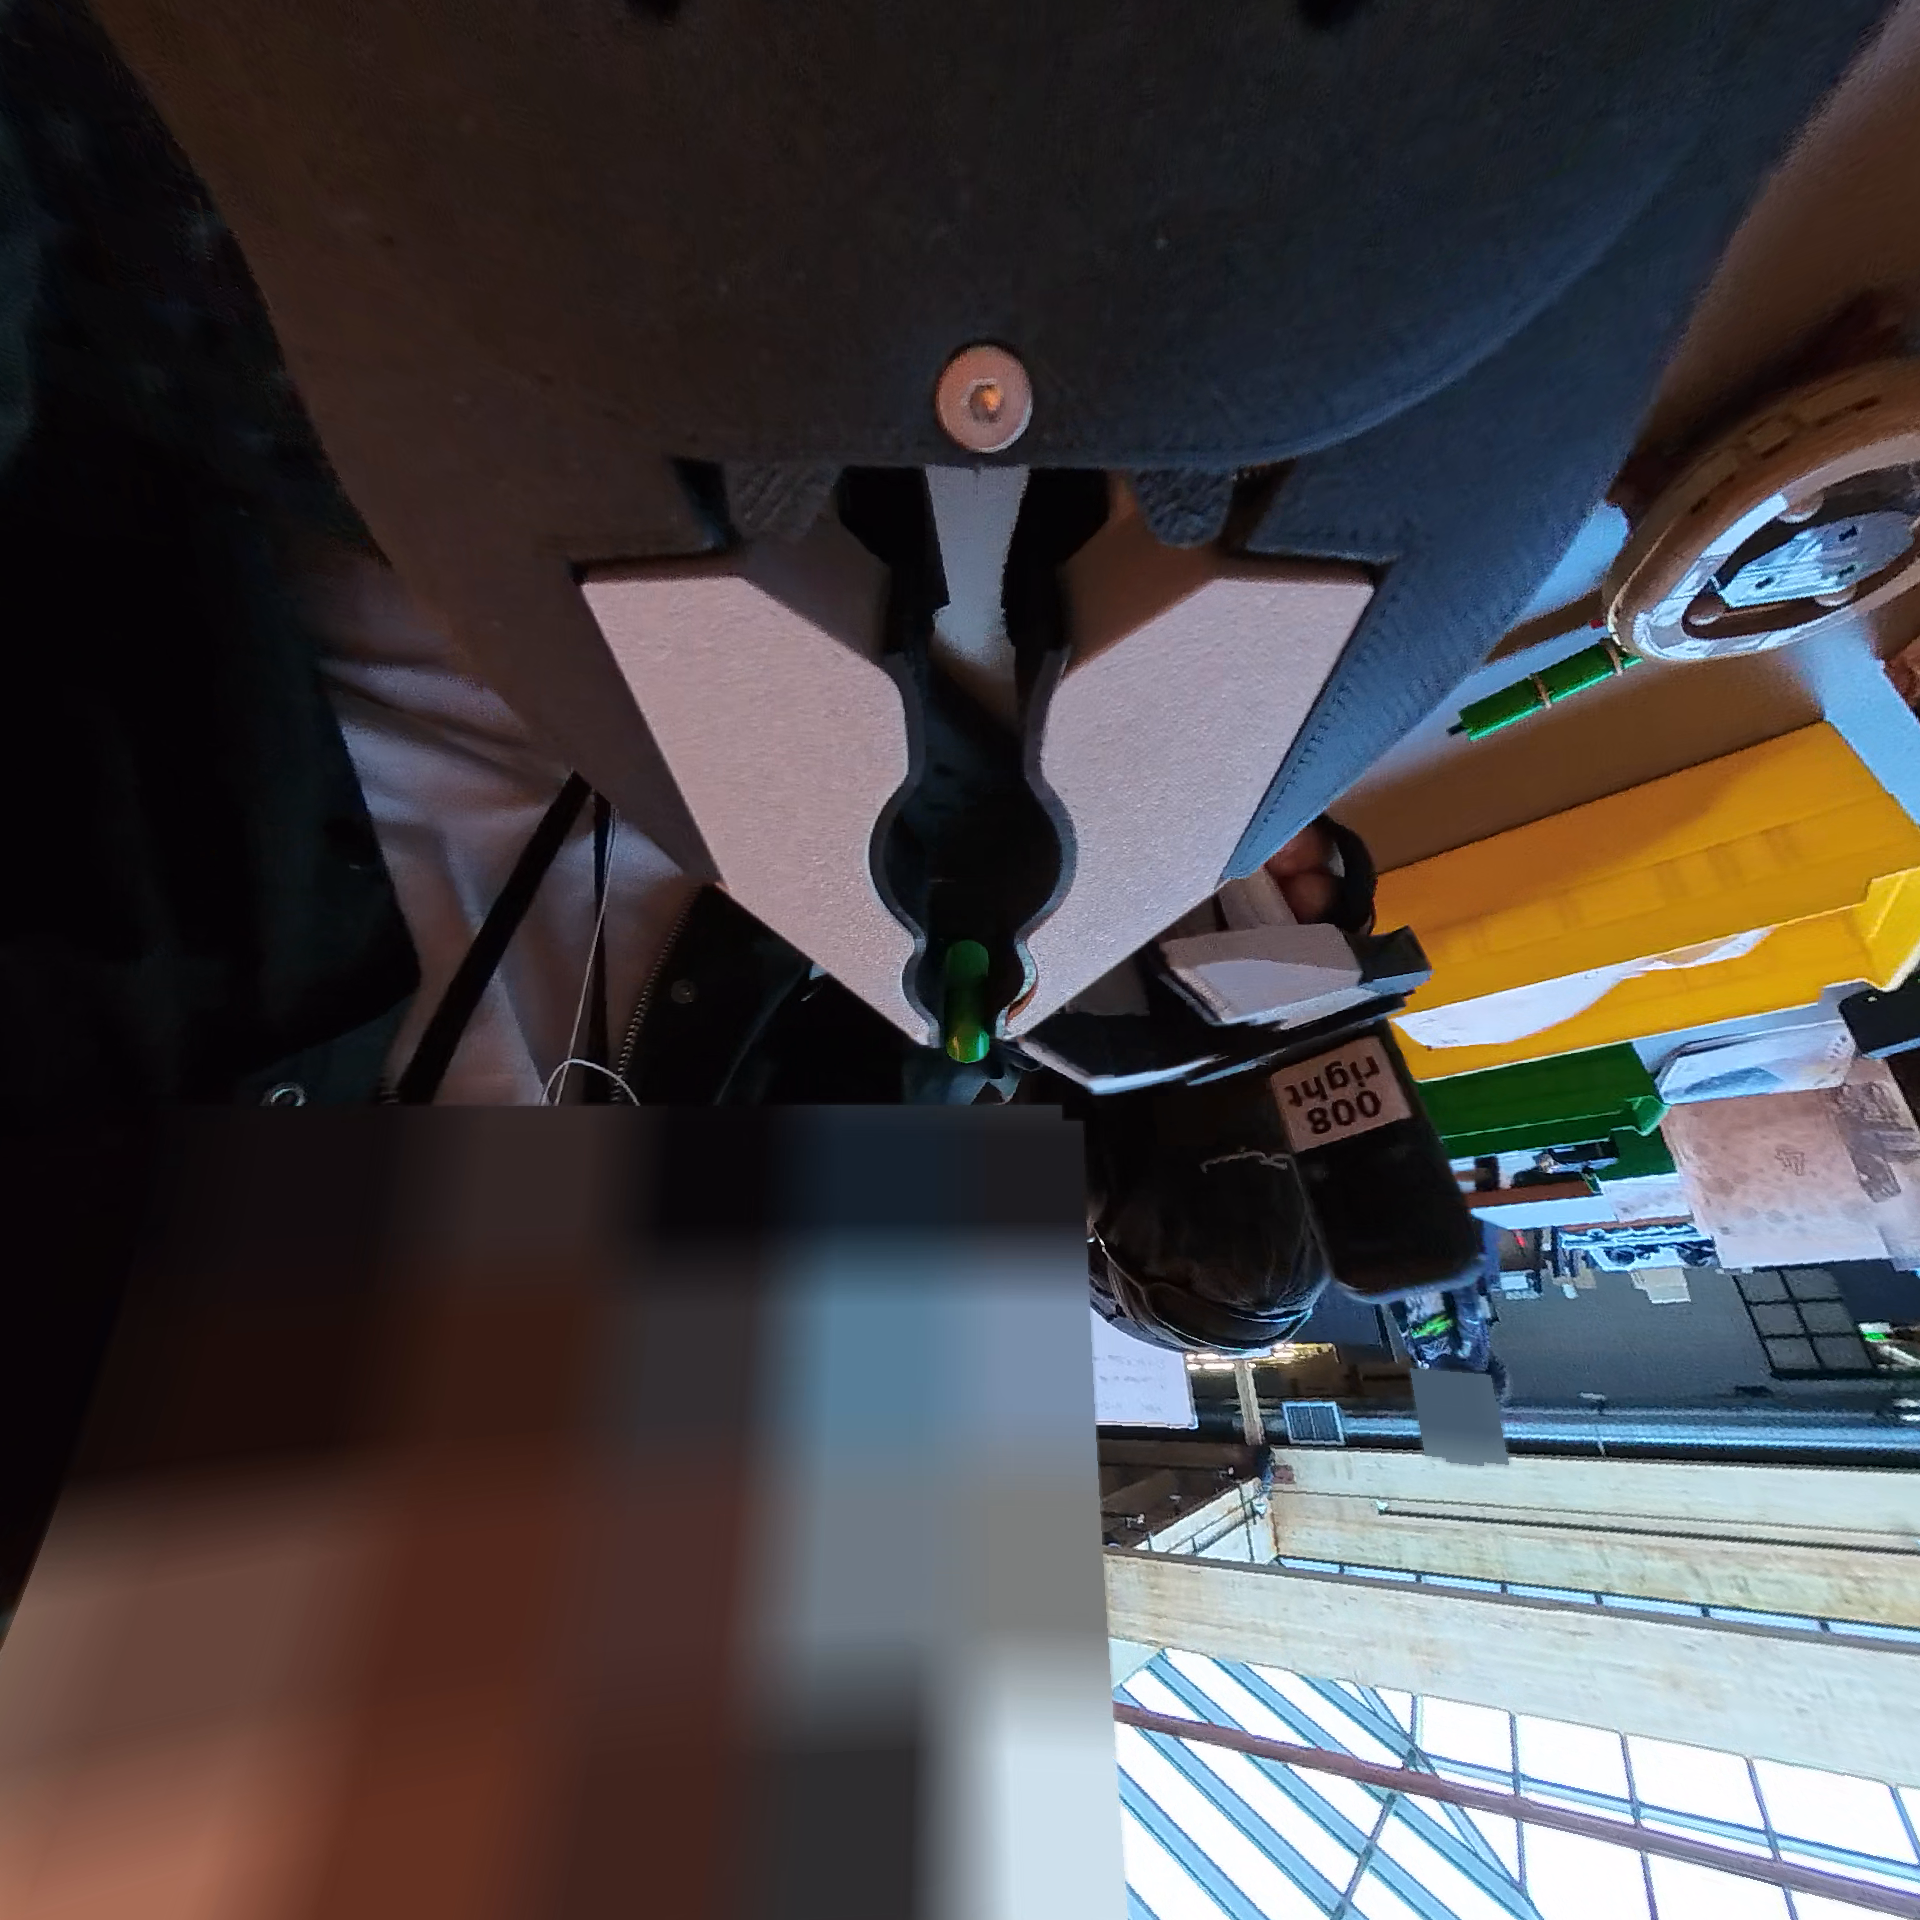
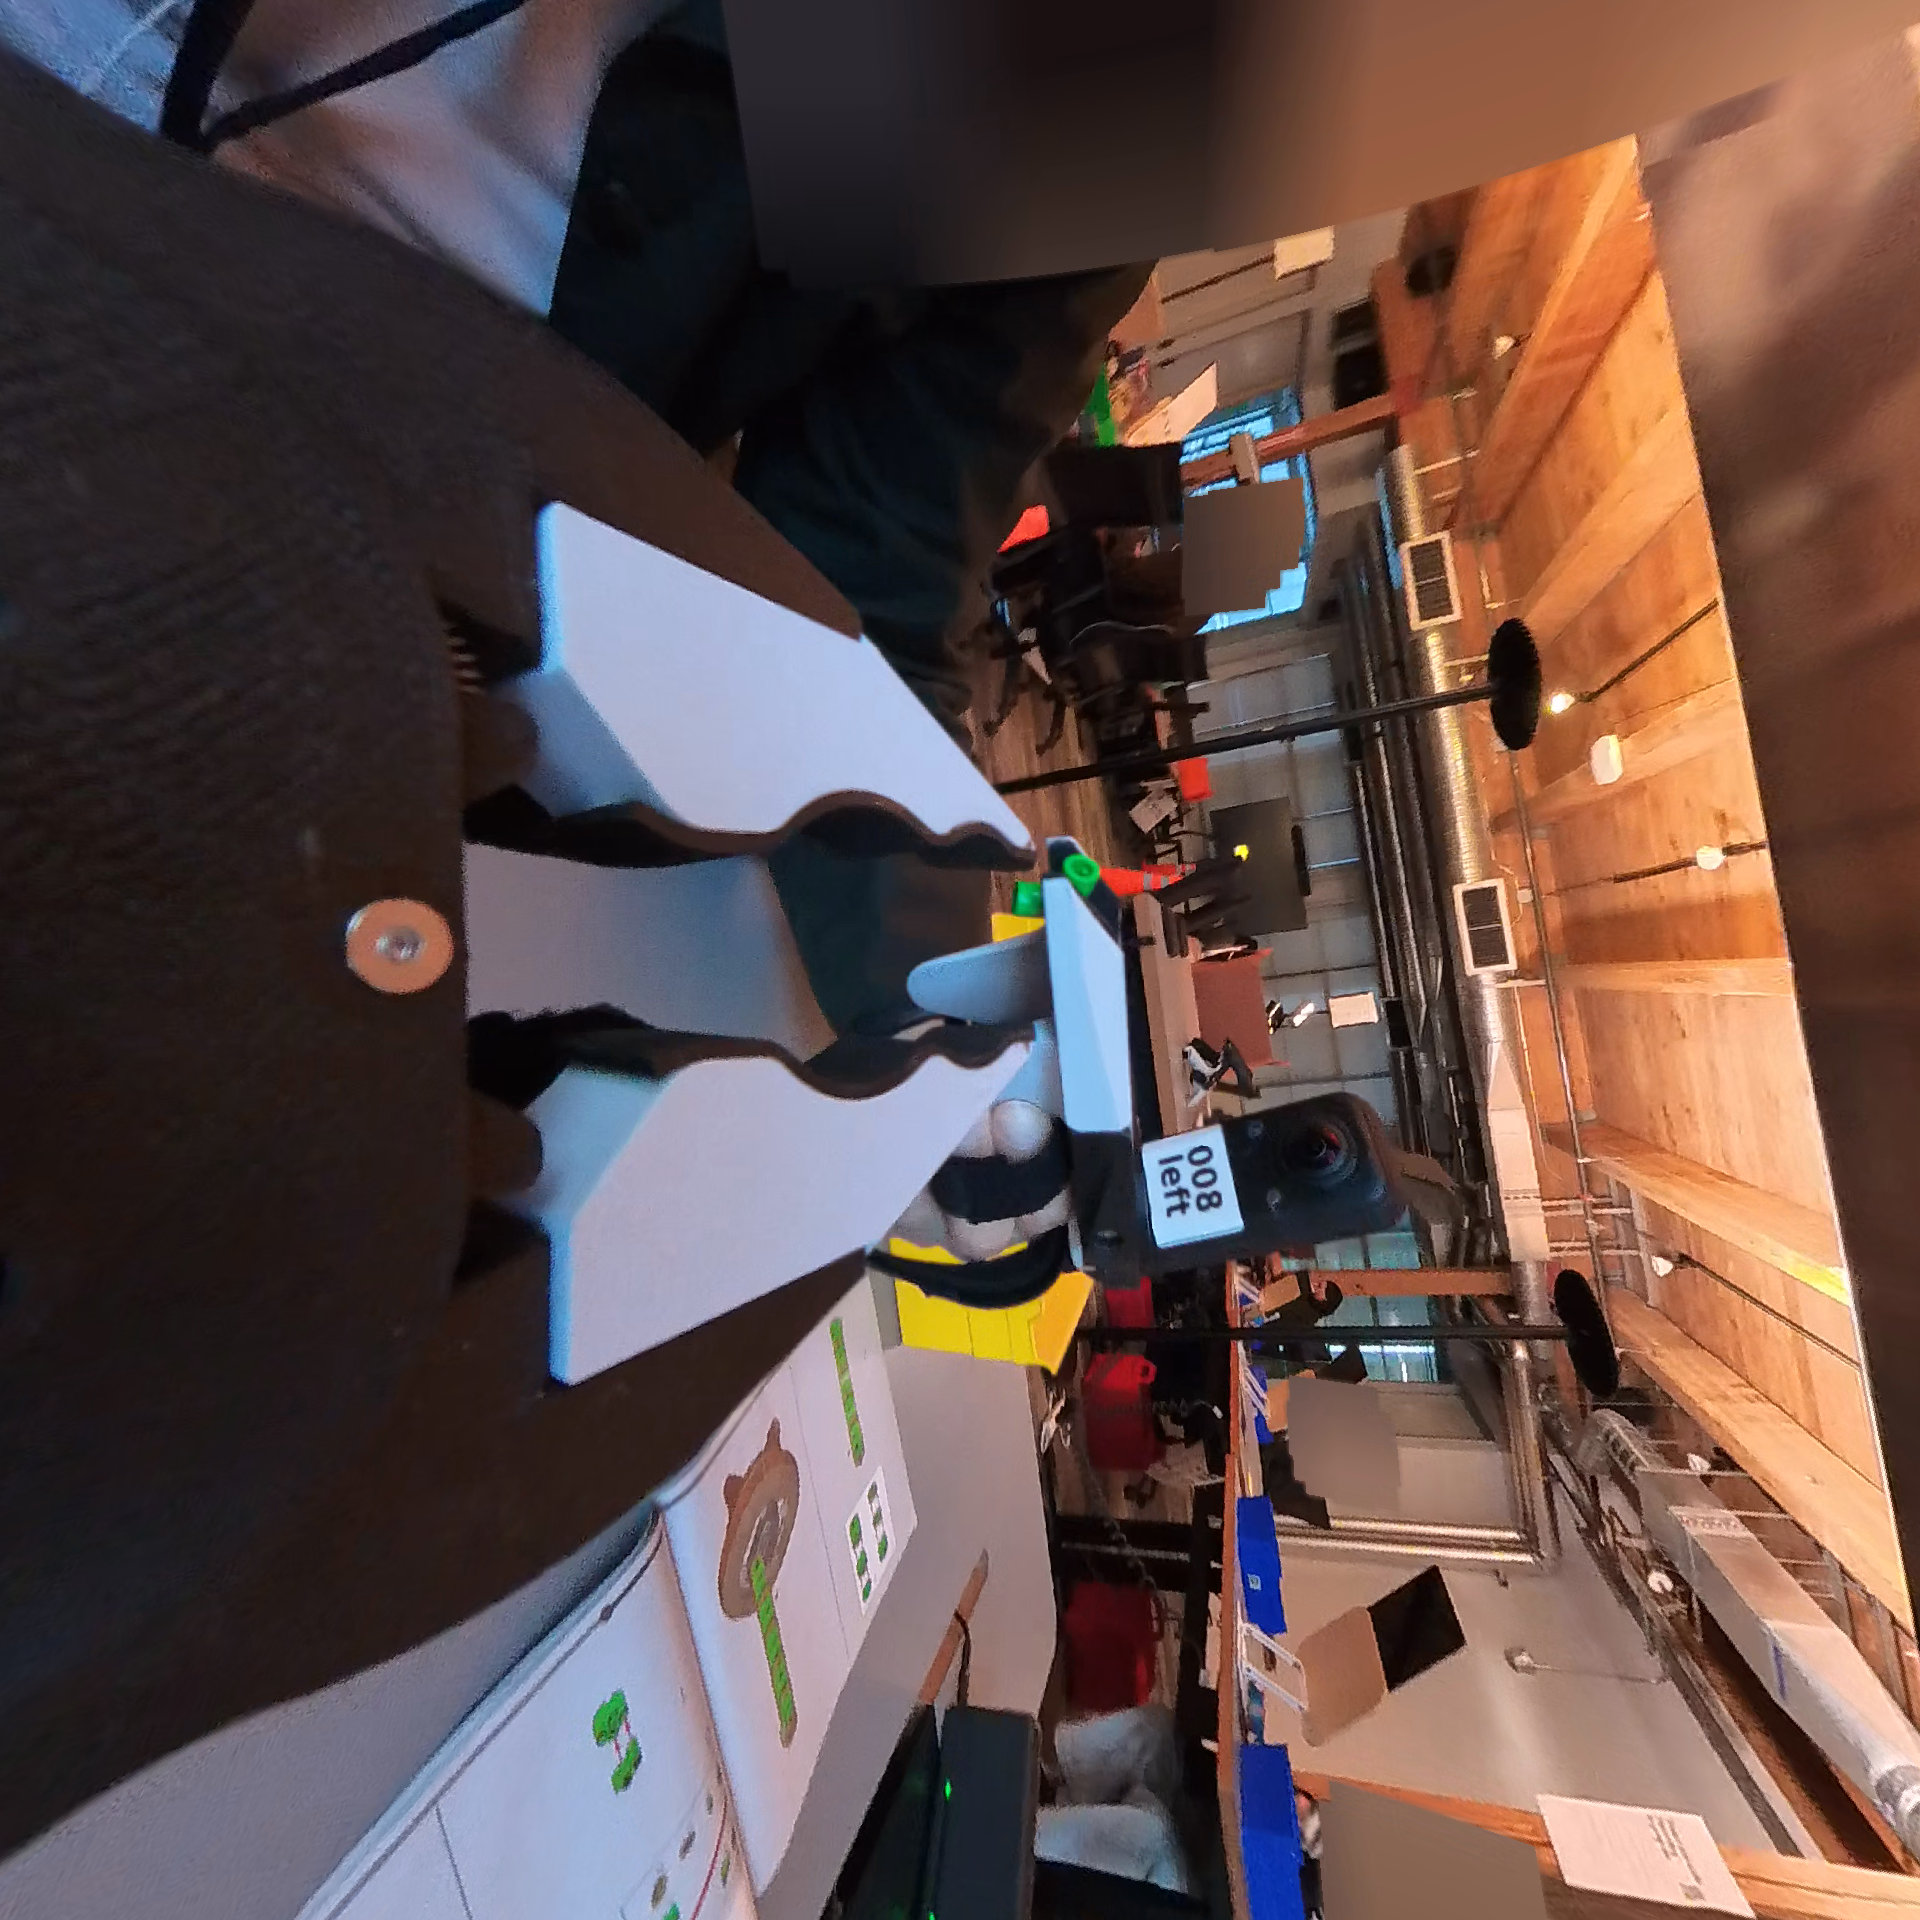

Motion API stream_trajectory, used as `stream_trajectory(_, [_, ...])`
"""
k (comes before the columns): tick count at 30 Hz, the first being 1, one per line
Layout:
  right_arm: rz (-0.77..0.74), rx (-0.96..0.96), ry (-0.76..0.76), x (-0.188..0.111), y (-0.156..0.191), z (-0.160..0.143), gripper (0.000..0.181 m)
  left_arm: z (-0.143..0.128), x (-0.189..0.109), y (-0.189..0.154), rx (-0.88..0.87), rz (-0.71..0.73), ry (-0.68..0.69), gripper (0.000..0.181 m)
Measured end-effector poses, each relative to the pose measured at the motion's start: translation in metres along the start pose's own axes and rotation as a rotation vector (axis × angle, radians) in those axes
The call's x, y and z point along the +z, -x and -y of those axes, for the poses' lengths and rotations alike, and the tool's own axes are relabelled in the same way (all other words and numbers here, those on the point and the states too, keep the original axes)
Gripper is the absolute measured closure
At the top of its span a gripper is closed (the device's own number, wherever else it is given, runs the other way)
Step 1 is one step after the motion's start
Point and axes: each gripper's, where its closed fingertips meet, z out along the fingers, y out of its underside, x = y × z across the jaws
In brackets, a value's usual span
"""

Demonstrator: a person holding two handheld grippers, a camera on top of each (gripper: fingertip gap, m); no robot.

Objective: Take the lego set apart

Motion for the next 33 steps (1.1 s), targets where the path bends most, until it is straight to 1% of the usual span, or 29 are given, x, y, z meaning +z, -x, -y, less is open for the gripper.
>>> stream_trajectory(2, [0.035,0.037,0.010,0.001,0.004,-0.001,0.156,-0.002,0.004,0.000,0.028,-0.006,-0.003,0.175])
stream_trajectory(4, [0.067,0.059,0.051,0.004,0.008,-0.009,0.157,-0.006,0.009,0.002,0.058,0.005,0.001,0.175])
stream_trajectory(6, [0.091,0.069,0.081,0.008,0.012,-0.017,0.162,-0.010,0.013,0.003,0.081,-0.001,-0.001,0.175])
stream_trajectory(9, [0.149,0.090,0.092,0.009,0.022,-0.020,0.175,-0.011,0.017,0.000,0.099,-0.019,-0.014,0.176])
stream_trajectory(13, [0.147,0.094,0.100,0.007,0.020,-0.019,0.176,-0.010,0.018,0.004,0.094,0.006,0.001,0.174])
stream_trajectory(14, [0.127,0.071,0.102,0.005,0.017,-0.018,0.176,-0.010,0.016,0.011,0.077,0.048,0.020,0.161])
stream_trajectory(15, [0.068,0.030,0.107,0.004,0.009,-0.018,0.176,-0.009,0.012,0.021,0.055,0.113,0.043,0.136])
stream_trajectory(16, [-0.032,-0.043,0.120,0.001,-0.005,-0.018,0.176,-0.008,0.007,0.030,0.029,0.178,0.065,0.121])
stream_trajectory(17, [-0.150,-0.152,0.147,-0.004,-0.021,-0.019,0.176,-0.007,0.000,0.038,0.009,0.233,0.094,0.121])
stream_trajectory(19, [-0.366,-0.454,0.244,-0.017,-0.045,-0.019,0.176,-0.017,-0.014,0.053,-0.029,0.351,0.214,0.128])
stream_trajectory(20, [-0.431,-0.632,0.300,-0.021,-0.050,-0.019,0.176,-0.022,-0.018,0.056,-0.049,0.384,0.272,0.131])
stream_trajectory(21, [-0.480,-0.809,0.353,-0.024,-0.052,-0.019,0.175,-0.024,-0.019,0.057,-0.074,0.398,0.297,0.138])
stream_trajectory(23, [-0.549,-1.098,0.437,-0.024,-0.054,-0.021,0.176,-0.024,-0.017,0.060,-0.162,0.412,0.283,0.148])
stream_trajectory(24, [-0.574,-1.182,0.471,-0.024,-0.055,-0.023,0.175,-0.026,-0.017,0.064,-0.228,0.416,0.276,0.155])
stream_trajectory(25, [-0.589,-1.224,0.498,-0.023,-0.057,-0.026,0.175,-0.031,-0.017,0.068,-0.304,0.427,0.285,0.160])
stream_trajectory(26, [-0.596,-1.243,0.522,-0.023,-0.058,-0.029,0.176,-0.037,-0.019,0.071,-0.378,0.440,0.298,0.160])
stream_trajectory(27, [-0.609,-1.251,0.540,-0.023,-0.061,-0.031,0.176,-0.038,-0.022,0.075,-0.431,0.453,0.288,0.165])
stream_trajectory(28, [-0.627,-1.263,0.551,-0.025,-0.065,-0.030,0.175,-0.038,-0.024,0.077,-0.472,0.460,0.267,0.166])
stream_trajectory(30, [-0.660,-1.282,0.563,-0.028,-0.070,-0.028,0.175,-0.041,-0.029,0.080,-0.526,0.479,0.258,0.165])
stream_trajectory(33, [-0.676,-1.300,0.598,-0.030,-0.075,-0.030,0.175,-0.053,-0.035,0.086,-0.544,0.528,0.299,0.163])
